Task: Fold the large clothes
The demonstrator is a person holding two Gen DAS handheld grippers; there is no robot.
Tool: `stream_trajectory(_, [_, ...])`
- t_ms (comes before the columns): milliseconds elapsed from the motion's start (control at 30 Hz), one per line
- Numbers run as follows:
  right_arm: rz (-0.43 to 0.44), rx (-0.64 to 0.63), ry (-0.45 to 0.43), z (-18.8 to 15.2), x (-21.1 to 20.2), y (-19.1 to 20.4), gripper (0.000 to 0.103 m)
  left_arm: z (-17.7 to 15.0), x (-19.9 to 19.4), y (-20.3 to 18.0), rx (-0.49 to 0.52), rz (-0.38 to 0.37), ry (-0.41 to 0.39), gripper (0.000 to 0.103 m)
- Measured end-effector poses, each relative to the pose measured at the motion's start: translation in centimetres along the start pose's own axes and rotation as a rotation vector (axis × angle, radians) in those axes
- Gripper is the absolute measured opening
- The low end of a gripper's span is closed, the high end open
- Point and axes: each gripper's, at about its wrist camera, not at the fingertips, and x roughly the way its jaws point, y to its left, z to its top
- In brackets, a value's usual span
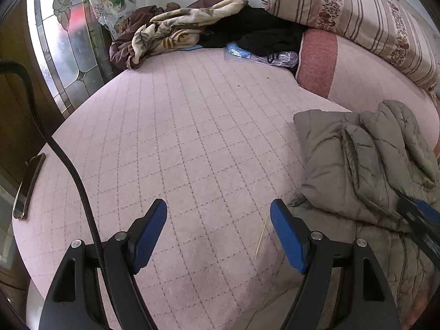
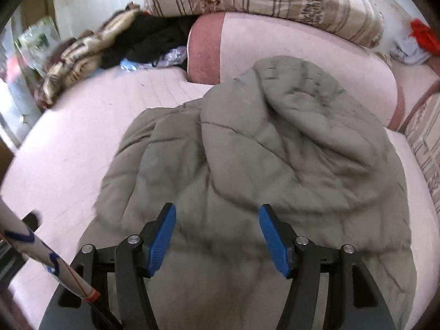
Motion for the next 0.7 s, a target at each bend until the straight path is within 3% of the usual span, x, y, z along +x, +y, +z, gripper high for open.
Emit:
stream_trajectory(233, [0.031, 0.111, 0.021, -9.3, -8.1, -7.3, 0.070, -1.8, -0.9, -1.9, 0.086, -0.015, -0.005, 0.077])
stream_trajectory(500, [-0.102, 0.276, 0.025, -21.0, -17.9, -19.0, 0.072, -5.8, -4.4, -3.5, 0.132, -0.049, -0.061, 0.077])
stream_trajectory(600, [-0.149, 0.311, 0.011, -22.8, -20.5, -23.3, 0.075, -7.5, -6.2, -4.3, 0.159, -0.034, -0.110, 0.077])
stream_trajectory(700, [-0.194, 0.346, 0.009, -23.0, -21.7, -27.3, 0.075, -8.8, -7.9, -4.3, 0.154, -0.063, -0.097, 0.077])
